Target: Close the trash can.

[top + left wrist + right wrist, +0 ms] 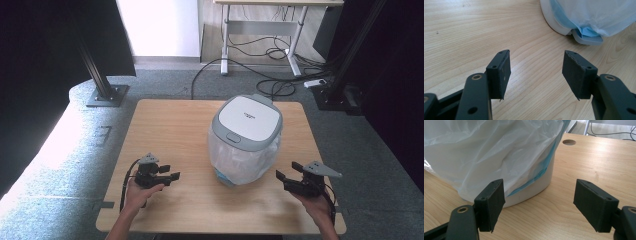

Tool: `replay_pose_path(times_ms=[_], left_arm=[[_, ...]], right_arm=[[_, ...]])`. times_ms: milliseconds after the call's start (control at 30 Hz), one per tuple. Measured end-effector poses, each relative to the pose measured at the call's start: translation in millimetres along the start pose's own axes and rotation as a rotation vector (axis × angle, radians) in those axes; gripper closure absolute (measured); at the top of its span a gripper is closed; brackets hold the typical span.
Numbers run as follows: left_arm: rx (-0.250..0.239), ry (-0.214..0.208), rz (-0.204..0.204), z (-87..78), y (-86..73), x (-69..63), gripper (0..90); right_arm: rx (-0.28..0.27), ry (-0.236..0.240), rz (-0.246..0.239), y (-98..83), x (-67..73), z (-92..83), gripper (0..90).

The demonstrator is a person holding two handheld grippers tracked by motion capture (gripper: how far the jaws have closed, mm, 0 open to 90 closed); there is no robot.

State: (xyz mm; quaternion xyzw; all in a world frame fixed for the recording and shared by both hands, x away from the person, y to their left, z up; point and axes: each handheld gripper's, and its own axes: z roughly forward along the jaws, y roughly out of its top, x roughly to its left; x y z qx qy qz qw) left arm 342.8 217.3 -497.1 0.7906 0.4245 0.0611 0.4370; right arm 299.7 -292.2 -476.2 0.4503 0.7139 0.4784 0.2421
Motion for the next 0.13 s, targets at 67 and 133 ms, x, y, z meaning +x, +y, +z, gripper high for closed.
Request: replay_pose_path(times_ms=[67, 133], left_arm=[[0.0, 0.004, 0.0, 0.2, 0.0, 0.7, 39.8], [0.0, 0.005, 0.002, 0.5, -0.1, 0.9, 39.6]], right_arm=[[-0.001, 0.002, 0.0, 0.1, 0.7, -0.2, 24.0], [-0.001, 0.002, -0.001, 0.1, 0.6, -0.1, 24.0]])
